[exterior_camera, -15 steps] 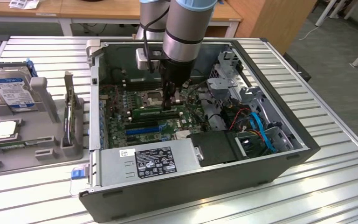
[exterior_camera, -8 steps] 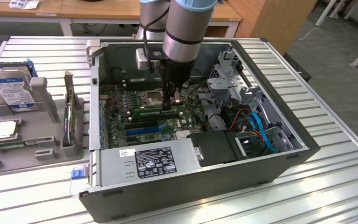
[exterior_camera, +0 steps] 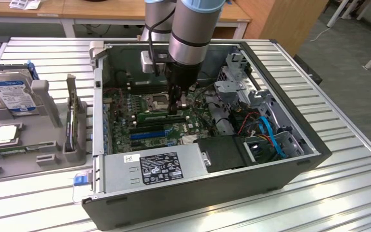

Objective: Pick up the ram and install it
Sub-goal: 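Insert the ram into the slot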

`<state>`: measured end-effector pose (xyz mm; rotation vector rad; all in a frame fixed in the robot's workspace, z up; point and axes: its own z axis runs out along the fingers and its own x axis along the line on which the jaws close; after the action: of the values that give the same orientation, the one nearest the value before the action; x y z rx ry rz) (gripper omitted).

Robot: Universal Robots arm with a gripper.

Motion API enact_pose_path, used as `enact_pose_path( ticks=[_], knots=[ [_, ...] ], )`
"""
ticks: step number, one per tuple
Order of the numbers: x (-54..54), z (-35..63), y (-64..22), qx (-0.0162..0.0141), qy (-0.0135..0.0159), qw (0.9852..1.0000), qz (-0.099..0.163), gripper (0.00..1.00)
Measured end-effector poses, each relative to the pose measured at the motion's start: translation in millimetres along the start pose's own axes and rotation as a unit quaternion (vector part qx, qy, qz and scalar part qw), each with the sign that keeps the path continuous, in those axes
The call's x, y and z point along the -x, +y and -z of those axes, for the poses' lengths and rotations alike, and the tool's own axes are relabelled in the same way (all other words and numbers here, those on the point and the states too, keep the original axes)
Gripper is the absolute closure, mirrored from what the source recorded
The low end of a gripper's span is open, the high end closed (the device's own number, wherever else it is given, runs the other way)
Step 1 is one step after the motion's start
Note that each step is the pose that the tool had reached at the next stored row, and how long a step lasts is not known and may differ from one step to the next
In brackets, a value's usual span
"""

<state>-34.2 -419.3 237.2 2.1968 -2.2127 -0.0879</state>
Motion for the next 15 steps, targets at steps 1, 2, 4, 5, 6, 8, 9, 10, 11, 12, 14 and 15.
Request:
enact_pose_path(
  ticks=[1, 2, 4, 5, 6, 8, 9, 10, 11, 12, 14, 15],
  knots=[
    [0.0, -0.1, 0.0, -0.0001, 0.0, 1.0, 0.0, 0.89],
    [0.0, -0.4, -0.1, -0.0001, -0.0002, 1.0, 0.0, 0.89],
    [0.0, -0.9, -0.1, -0.0001, -0.0001, 1.0, 0.0, 0.89],
    [0.0, -0.9, -0.1, 0.0, 0.0, 1.0, 0.0, 0.89],
    [0.0, -0.9, -0.1, 0.0, 0.0, 1.0, 0.0, 0.89],
    [0.0, -0.9, 0.2, 0.0, 0.0, 1.0, 0.0, 0.89],
    [0.0, -0.9, 0.2, 0.0, 0.0, 1.0, 0.0, 0.89],
    [0.0, -0.9, 0.2, 0.0, 0.0, 1.0, 0.0, 0.89],
    [0.0, -1.0, 0.2, 0.0, 0.0, 1.0, 0.0, 0.89],
    [0.0, -1.0, 0.2, 0.0, -0.0001, 1.0, 0.0, 0.89],
    [0.0, -1.5, 0.2, -0.0001, -0.0003, 1.0, 0.0, 0.89],
    [0.0, -1.7, 0.1, -0.0001, -0.0002, 1.0, 0.0, 0.89]
  ],
)
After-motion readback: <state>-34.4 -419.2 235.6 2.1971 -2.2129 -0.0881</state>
